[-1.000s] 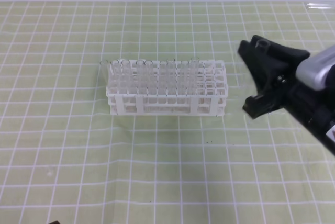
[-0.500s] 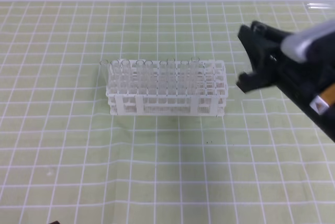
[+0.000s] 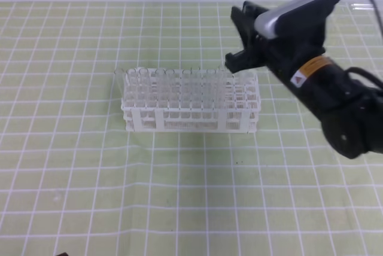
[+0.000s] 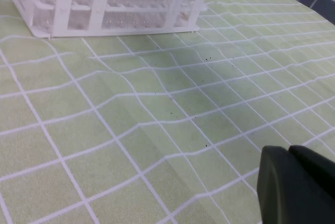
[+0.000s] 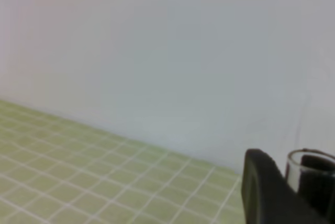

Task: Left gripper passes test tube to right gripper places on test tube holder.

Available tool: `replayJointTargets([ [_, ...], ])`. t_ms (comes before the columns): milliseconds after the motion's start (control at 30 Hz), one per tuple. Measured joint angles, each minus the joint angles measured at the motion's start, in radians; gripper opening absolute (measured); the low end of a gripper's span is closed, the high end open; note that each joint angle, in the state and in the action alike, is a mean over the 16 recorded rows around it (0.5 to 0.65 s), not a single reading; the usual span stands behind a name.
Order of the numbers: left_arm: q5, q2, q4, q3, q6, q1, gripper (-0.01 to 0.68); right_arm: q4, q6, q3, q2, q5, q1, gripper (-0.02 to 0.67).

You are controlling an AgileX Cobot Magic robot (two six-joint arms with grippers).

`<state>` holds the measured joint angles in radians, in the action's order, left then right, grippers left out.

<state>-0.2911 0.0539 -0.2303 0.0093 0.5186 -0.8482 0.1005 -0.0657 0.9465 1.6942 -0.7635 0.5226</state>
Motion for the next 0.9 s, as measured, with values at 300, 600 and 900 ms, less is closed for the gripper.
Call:
replayJointTargets([
  [300,-0.003,-0.001,0.000,-0.001,0.000,0.000,-0.002,-0.004,-0.010,0.055,0.125,-0.070,0.000,0.094],
  [600,-0.005,-0.001,0.000,0.001,0.000,0.000,-0.002,0.000,-0.040,0.065,0.167,-0.108,0.000,0.094],
  [900,-0.009,-0.001,0.000,0.000,0.000,0.000,-0.002,0.010,-0.054,0.075,0.188,-0.103,0.000,0.094],
])
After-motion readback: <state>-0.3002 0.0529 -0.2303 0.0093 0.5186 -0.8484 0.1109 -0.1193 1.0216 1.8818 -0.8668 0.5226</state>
